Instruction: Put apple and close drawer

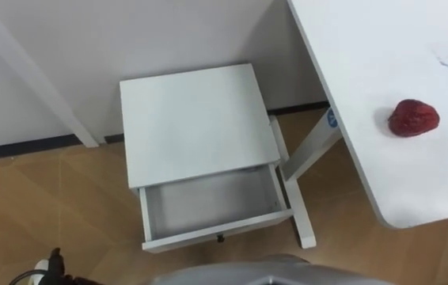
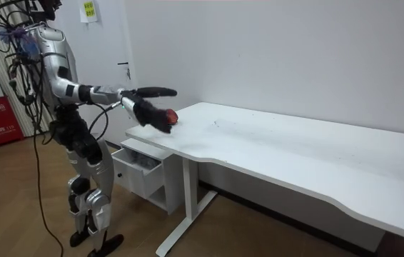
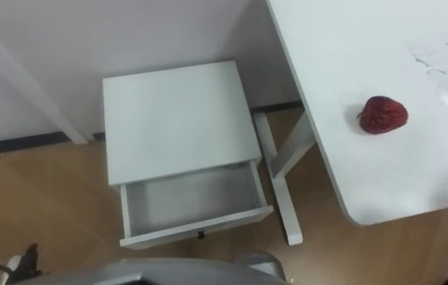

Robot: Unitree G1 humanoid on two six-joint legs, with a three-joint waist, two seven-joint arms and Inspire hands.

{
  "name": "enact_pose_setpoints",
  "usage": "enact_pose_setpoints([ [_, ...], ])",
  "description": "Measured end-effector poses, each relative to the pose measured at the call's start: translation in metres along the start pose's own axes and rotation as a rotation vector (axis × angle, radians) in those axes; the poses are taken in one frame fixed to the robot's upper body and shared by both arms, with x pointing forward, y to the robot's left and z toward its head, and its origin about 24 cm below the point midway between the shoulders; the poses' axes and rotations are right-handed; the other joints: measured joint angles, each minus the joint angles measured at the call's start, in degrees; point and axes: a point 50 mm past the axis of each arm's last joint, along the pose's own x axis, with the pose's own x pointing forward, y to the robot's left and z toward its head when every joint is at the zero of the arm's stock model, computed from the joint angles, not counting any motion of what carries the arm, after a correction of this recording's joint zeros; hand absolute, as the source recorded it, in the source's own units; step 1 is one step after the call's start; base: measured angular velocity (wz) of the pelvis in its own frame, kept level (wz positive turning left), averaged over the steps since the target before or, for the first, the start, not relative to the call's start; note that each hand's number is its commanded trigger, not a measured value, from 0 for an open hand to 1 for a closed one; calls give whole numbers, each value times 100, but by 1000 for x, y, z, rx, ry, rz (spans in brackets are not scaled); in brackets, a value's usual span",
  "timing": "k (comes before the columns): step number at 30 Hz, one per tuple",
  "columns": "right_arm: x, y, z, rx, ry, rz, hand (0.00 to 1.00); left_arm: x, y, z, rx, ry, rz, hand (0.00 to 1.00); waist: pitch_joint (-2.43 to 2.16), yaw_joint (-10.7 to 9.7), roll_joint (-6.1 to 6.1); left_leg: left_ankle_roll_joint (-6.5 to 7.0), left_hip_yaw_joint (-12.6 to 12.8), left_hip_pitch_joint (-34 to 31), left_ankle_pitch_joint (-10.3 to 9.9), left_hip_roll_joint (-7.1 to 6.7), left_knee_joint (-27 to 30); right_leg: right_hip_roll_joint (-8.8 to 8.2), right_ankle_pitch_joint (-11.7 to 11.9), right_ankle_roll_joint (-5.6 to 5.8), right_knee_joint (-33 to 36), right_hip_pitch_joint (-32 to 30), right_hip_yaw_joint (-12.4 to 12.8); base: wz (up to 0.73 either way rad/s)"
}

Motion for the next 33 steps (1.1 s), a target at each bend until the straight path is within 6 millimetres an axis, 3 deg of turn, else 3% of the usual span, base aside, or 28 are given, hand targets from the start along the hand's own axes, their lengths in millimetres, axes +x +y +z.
enact_pose_setpoints([
  [8,-27,35,4,-159,-160,278,0,-1,-6,5,37,-30,-44,0,-3,272,11,4,-9,50,2,-3,-65,-10,11,7,-27,27,-30,1],
  [15,-52,57,-13,-299,-163,559,0,-2,-8,5,55,-34,-56,0,8,402,36,4,-19,59,3,4,-67,-27,12,8,-46,71,-124,2],
  [23,-73,61,-35,-443,-125,777,0,-4,-14,3,91,-33,-75,0,11,410,91,4,-18,74,3,21,-66,-34,19,11,-128,120,-131,0],
  [33,-81,56,-46,-502,-66,899,0,-3,-12,6,94,-40,-67,0,4,426,109,4,0,119,3,35,-64,-20,29,3,-125,118,-122,0],
])
